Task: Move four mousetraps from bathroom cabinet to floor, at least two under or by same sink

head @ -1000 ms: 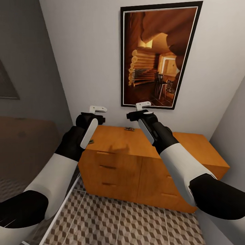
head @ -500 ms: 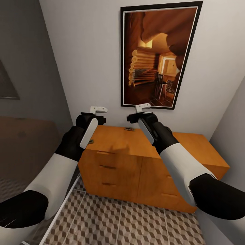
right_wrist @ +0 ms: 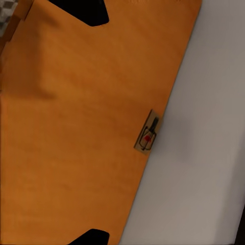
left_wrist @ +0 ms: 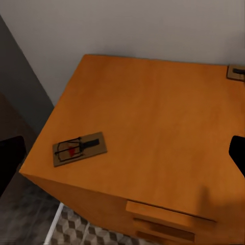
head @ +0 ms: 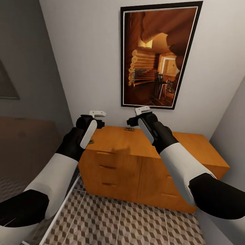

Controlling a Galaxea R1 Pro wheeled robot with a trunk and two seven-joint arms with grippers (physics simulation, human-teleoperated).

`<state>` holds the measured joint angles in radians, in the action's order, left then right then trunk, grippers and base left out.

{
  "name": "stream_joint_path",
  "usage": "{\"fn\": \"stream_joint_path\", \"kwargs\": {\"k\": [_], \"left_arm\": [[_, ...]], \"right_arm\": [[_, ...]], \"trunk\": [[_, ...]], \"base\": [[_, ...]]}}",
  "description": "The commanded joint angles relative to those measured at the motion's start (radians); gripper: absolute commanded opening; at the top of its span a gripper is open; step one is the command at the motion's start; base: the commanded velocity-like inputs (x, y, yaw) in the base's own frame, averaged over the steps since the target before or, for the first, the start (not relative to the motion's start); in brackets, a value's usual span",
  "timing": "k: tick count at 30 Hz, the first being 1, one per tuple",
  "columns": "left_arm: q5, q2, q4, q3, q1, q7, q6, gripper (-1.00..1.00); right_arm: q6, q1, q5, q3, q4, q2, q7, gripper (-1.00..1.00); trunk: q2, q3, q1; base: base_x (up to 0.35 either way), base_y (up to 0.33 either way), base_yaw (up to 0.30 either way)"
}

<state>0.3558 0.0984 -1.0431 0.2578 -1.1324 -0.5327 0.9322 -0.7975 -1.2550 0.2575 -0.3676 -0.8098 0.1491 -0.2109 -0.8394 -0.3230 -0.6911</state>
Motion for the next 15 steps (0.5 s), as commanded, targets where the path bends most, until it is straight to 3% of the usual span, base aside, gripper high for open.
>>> {"fn": "stream_joint_path", "kwargs": {"k": [1,8,15], "left_arm": [[0.011,0.0,0.007,-0.008,-0.001,-0.01,0.002,1.0],[0.011,0.001,0.049,-0.082,-0.001,-0.011,0.005,1.0],[0.011,0.0,0.062,-0.112,-0.002,-0.012,0.007,1.0]], "right_arm": [[-0.005,-0.001,0.016,-0.003,0.002,0.0,-0.01,1.0],[-0.028,-0.001,0.042,-0.003,0.009,-0.004,-0.009,1.0],[-0.037,-0.001,0.047,-0.003,0.008,-0.006,-0.009,1.0]], "trunk": [[-0.001,-0.001,0.0],[-0.001,-0.001,0.0],[-0.001,-0.001,0.0]], "base": [[0.0,0.0,0.0],[0.0,0.0,0.0],[0.0,0.0,0.0]]}}
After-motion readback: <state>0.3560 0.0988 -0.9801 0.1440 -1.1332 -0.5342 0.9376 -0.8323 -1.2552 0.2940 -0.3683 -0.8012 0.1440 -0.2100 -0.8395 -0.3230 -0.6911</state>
